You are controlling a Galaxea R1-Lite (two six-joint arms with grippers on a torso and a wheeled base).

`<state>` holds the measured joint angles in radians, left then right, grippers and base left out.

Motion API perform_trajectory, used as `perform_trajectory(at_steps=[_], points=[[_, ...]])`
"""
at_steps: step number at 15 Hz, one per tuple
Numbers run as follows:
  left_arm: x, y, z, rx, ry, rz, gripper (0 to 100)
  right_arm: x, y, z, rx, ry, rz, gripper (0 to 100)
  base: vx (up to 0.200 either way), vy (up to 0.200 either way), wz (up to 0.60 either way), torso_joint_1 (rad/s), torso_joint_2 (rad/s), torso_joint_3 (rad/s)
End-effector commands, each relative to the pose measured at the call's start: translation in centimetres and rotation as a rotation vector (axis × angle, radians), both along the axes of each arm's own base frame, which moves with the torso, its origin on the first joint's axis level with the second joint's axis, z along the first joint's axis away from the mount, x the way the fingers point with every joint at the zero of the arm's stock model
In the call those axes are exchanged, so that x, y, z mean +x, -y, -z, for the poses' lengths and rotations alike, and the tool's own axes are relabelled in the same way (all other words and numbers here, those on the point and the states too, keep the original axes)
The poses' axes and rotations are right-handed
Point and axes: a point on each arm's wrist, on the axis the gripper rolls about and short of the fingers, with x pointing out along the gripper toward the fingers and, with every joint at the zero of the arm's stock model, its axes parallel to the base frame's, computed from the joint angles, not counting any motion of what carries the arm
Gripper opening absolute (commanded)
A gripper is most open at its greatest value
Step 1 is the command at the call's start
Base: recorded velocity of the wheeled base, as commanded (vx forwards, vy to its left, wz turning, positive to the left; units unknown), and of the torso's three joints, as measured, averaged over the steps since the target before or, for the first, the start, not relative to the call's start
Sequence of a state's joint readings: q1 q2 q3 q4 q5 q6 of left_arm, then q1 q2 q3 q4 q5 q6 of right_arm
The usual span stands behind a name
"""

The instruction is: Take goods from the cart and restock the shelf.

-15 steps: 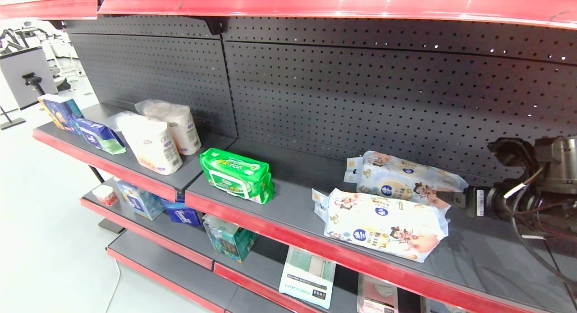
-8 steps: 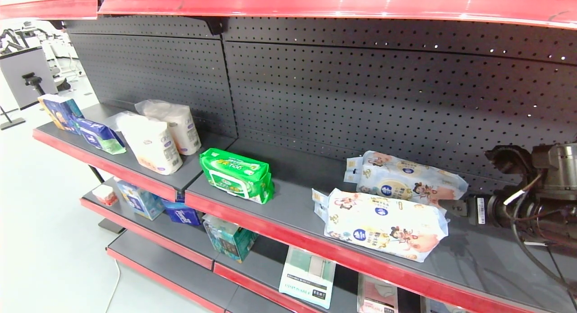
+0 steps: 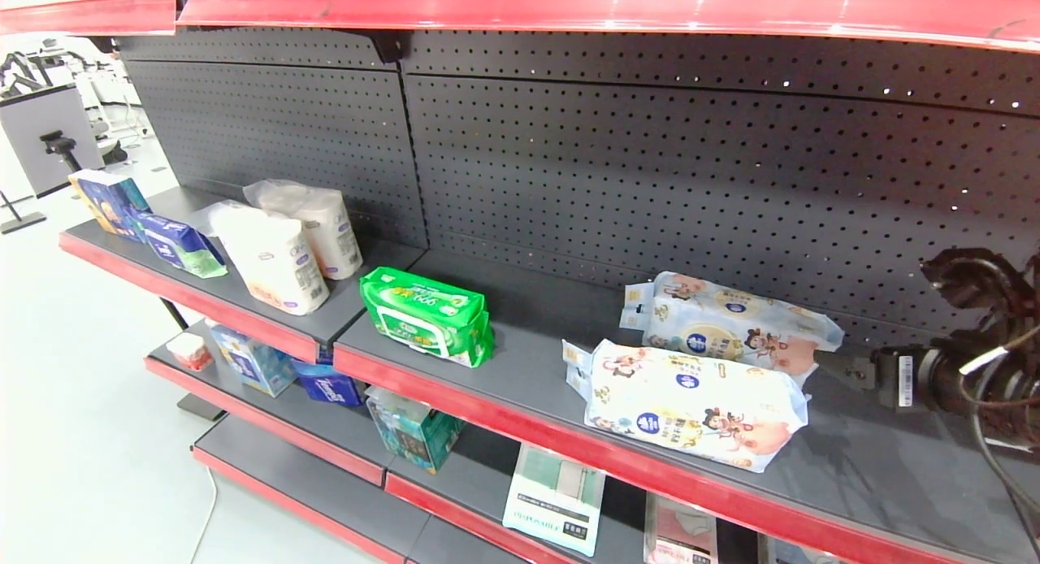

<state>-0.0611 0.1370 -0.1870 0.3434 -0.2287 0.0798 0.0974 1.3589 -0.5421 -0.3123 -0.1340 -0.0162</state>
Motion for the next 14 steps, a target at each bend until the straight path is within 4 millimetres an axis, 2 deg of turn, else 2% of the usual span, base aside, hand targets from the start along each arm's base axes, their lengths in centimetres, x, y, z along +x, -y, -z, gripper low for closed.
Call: perform_trajectory(at_steps=[1,2,3,5,8,14], points=[[0.0,0.0,0.0,0.0,0.002,0.0,100,-5.2,0.6,-1.4,-0.044,0.132,-0.005,100,0.0,0.0,0.0,0.0,0.0,0.0],[0.0,0.0,0.0,0.0,0.0,0.002,100,-6.3,0.8,-1.3,-0.066,0.148,-0.01,100,0.0,0.0,0.0,0.0,0.0,0.0],[0.0,0.0,0.0,-0.001,-0.006,0.005,100,-8.4,1.1,-0.7,-0.115,0.172,-0.022,100,0.0,0.0,0.0,0.0,0.0,0.0],[0.1,0.0,-0.1,-0.001,-0.006,0.006,100,-10.1,1.2,0.0,-0.141,0.187,-0.032,100,0.0,0.0,-0.3,0.001,0.0,0.004],[0.0,0.0,-0.1,-0.002,-0.001,0.006,100,-10.6,1.3,0.5,-0.144,0.183,-0.031,100,0.0,0.0,-0.6,-0.005,0.0,0.004],[0.0,0.0,0.0,-0.001,0.002,0.005,100,-10.4,1.2,0.3,-0.158,0.186,-0.048,100,0.0,0.0,-0.6,0.004,0.01,0.005]])
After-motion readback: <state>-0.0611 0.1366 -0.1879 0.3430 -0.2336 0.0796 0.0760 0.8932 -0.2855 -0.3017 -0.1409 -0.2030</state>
